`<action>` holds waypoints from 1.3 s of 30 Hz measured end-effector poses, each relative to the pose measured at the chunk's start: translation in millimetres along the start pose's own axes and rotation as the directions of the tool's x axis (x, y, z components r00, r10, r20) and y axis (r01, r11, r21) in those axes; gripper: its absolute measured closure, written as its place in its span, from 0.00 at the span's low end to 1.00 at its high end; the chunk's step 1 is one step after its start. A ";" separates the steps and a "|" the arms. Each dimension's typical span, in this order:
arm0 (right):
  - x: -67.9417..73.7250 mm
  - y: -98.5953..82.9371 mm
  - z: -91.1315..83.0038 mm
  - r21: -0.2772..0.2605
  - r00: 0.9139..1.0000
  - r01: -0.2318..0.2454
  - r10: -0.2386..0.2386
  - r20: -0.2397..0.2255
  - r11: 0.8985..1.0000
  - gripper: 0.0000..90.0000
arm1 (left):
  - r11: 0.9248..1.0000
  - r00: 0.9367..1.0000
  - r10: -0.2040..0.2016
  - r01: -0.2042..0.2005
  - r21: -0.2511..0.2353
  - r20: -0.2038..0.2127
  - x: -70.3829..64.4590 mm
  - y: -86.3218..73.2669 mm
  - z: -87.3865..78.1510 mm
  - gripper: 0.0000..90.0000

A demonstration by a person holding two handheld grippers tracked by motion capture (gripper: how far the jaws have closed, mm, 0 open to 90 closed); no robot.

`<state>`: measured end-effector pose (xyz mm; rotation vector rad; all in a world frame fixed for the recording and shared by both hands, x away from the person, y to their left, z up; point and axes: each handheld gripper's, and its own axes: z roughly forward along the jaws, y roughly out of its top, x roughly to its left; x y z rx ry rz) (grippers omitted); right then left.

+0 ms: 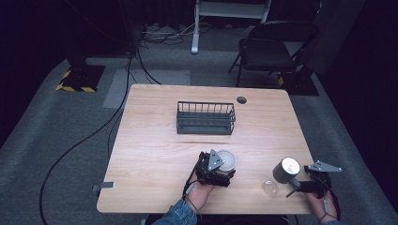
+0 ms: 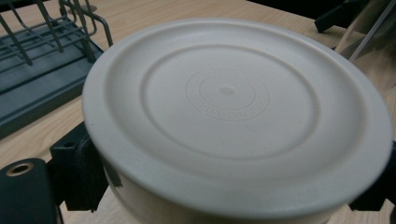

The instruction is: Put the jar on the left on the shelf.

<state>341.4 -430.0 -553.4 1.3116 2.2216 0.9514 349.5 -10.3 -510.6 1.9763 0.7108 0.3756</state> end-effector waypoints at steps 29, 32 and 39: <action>0.0 0.0 0.0 0.000 1.000 0.000 0.000 0.000 1.000 0.04 | 1.000 1.000 0.019 -0.020 -0.021 -0.017 24.6 45.3 -28.3 0.10; 0.0 0.0 0.0 0.000 1.000 0.000 0.000 0.000 1.000 0.04 | 0.999 1.000 0.020 -0.020 -0.027 -0.021 28.1 49.6 -31.4 0.11; 0.0 0.0 0.0 0.000 1.000 0.000 0.000 0.000 1.000 0.04 | 0.998 1.000 -0.013 0.011 -0.057 -0.026 38.8 57.2 -39.6 0.11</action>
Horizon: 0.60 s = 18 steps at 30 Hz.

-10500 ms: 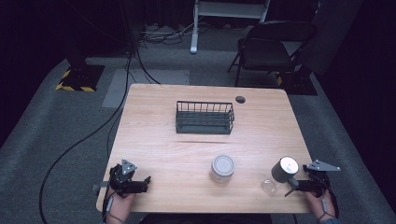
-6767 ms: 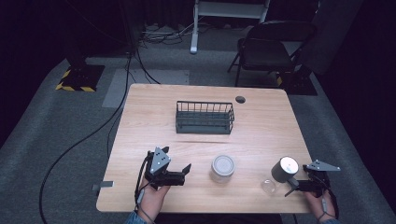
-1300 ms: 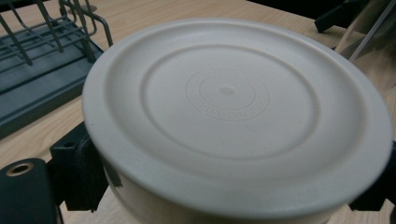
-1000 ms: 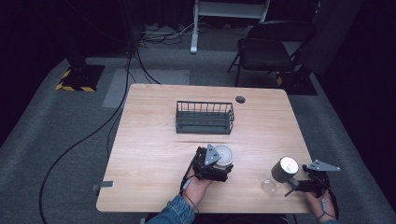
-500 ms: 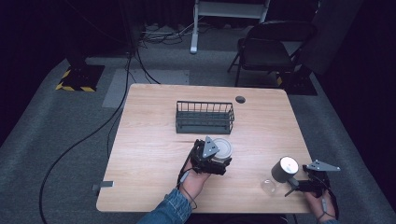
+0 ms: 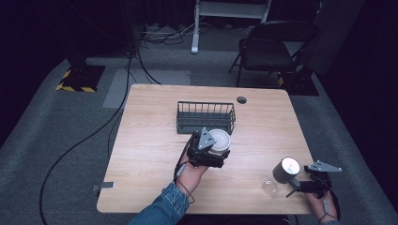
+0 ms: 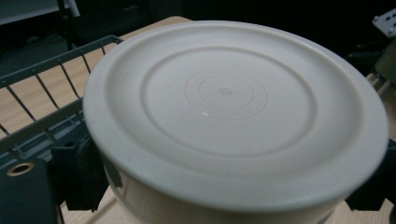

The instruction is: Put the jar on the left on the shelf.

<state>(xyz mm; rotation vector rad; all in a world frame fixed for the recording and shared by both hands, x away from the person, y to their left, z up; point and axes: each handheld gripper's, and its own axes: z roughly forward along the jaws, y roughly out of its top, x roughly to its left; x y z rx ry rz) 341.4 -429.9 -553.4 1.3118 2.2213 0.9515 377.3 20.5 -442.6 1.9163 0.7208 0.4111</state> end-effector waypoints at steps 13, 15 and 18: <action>0.1 -0.1 -0.1 -0.001 1.000 0.001 -0.001 -0.001 1.000 0.05 | 1.000 1.000 0.009 -0.009 -0.025 -0.017 15.4 16.1 -5.5 0.11; 0.1 -0.1 -0.2 -0.001 1.000 0.001 -0.001 -0.001 1.000 0.05 | 0.999 1.000 0.015 -0.016 -0.034 -0.020 18.6 18.7 -6.3 0.11; 0.1 -0.1 -0.2 -0.001 1.000 0.001 -0.001 -0.002 1.000 0.05 | 0.999 0.999 0.031 -0.032 -0.030 -0.034 23.0 23.3 -7.3 0.11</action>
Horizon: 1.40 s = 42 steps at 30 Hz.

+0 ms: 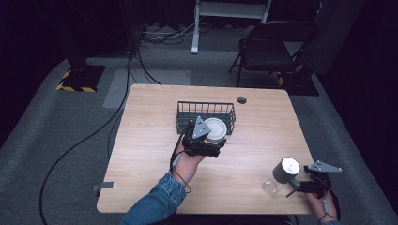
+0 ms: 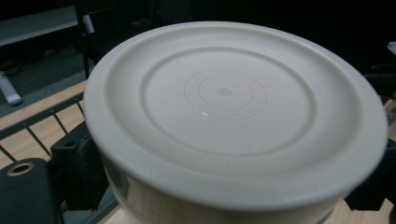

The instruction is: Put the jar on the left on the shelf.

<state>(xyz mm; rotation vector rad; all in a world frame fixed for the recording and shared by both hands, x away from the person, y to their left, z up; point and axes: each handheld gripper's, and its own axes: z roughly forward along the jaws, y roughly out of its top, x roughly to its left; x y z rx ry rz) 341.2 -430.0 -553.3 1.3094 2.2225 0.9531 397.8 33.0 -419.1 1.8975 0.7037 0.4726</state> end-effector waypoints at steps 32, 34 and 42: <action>0.0 0.0 0.0 0.000 1.000 -0.002 0.002 0.002 1.000 0.05 | 0.999 0.999 -0.001 0.000 -0.032 -0.054 50.7 36.0 1.4 0.11; -0.1 0.0 0.0 0.000 1.000 -0.002 0.002 0.002 1.000 0.05 | 0.999 0.998 -0.003 0.001 -0.034 -0.057 55.1 37.7 2.4 0.11; -0.2 0.0 0.0 -0.001 1.000 -0.004 0.004 0.005 1.000 0.05 | 0.999 0.997 -0.009 0.007 -0.032 -0.074 72.5 43.1 6.6 0.11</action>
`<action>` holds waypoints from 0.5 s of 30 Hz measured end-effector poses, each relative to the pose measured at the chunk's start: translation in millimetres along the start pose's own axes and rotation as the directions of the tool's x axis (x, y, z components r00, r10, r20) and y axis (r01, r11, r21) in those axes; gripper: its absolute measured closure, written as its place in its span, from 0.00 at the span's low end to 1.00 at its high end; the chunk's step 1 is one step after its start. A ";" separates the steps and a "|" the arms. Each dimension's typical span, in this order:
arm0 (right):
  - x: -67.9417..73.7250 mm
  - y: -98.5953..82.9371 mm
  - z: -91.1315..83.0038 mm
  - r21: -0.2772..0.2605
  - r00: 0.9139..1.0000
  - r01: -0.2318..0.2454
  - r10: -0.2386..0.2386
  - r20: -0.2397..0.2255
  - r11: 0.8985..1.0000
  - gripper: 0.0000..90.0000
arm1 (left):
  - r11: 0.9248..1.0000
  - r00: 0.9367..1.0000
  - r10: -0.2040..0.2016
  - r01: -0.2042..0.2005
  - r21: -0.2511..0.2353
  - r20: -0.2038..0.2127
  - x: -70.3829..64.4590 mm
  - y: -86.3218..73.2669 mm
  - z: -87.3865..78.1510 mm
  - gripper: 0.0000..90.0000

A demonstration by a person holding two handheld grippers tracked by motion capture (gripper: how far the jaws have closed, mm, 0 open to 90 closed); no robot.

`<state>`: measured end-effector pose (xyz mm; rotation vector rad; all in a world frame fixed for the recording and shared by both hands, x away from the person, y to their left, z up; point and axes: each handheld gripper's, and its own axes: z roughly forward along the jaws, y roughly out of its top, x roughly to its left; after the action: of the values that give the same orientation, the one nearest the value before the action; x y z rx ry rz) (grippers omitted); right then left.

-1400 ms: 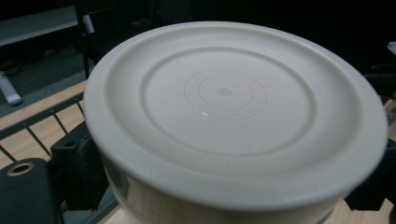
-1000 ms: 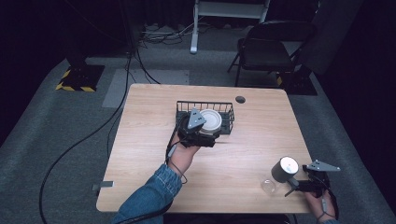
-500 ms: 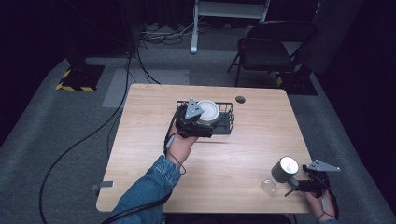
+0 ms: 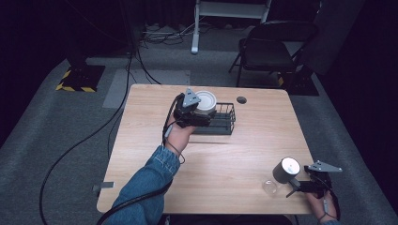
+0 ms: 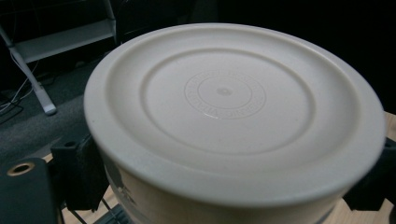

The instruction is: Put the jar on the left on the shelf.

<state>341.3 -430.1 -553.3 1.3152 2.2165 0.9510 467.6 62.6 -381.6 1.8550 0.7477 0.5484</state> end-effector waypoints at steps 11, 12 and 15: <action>-0.1 0.0 0.0 -0.001 1.000 -0.001 0.001 0.001 1.000 0.05 | 0.999 0.999 -0.030 0.028 -0.027 -0.044 22.8 0.6 16.9 0.11; -0.2 0.0 0.0 -0.001 1.000 0.000 0.000 0.001 1.000 0.05 | 0.999 0.998 -0.039 0.038 -0.030 -0.045 26.2 0.0 18.4 0.11; -0.2 0.0 0.0 -0.001 1.000 -0.001 0.001 0.001 1.000 0.05 | 0.998 0.997 -0.054 0.052 -0.031 -0.052 32.4 -1.9 21.7 0.11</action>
<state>341.4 -430.2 -553.3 1.3156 2.2145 0.9514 504.4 72.2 -390.4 1.7940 0.8173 0.5729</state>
